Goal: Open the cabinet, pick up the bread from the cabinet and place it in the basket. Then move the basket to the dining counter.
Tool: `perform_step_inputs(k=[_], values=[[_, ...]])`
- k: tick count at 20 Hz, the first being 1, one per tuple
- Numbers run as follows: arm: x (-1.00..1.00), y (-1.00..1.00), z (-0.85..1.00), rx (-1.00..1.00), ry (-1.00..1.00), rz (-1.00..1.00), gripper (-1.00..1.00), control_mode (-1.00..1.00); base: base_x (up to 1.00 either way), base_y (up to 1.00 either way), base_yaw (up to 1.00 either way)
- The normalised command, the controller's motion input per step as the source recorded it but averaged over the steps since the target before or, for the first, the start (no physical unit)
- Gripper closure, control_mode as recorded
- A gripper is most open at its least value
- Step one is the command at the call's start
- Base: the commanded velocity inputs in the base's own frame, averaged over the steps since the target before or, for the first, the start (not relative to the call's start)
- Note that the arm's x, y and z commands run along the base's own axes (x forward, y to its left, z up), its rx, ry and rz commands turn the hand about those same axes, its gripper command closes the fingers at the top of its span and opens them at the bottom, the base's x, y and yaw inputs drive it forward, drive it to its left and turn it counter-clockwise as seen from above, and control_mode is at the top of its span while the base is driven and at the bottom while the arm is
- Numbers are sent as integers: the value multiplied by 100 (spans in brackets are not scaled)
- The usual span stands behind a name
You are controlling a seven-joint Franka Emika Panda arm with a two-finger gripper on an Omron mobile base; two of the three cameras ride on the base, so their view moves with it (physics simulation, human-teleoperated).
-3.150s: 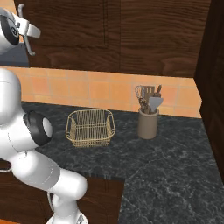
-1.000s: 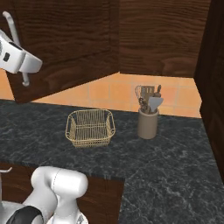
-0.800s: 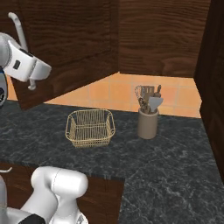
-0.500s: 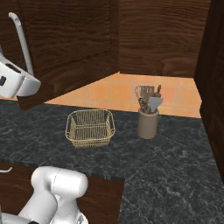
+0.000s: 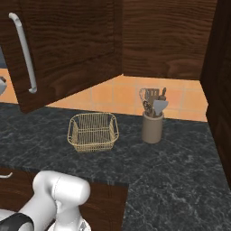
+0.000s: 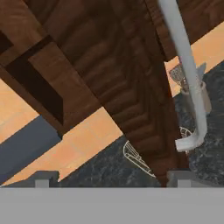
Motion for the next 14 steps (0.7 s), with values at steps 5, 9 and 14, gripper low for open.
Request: perform_step_inputs(k=[5, 9, 14], values=[[81, 78, -37, 11, -3, -42, -100, -100, 0, 0, 0], [69, 58, -43, 24, -5, -52, -100, -100, 0, 0, 0], [56, 12, -12, 18, -16, -40, -100, -100, 0, 0, 0]])
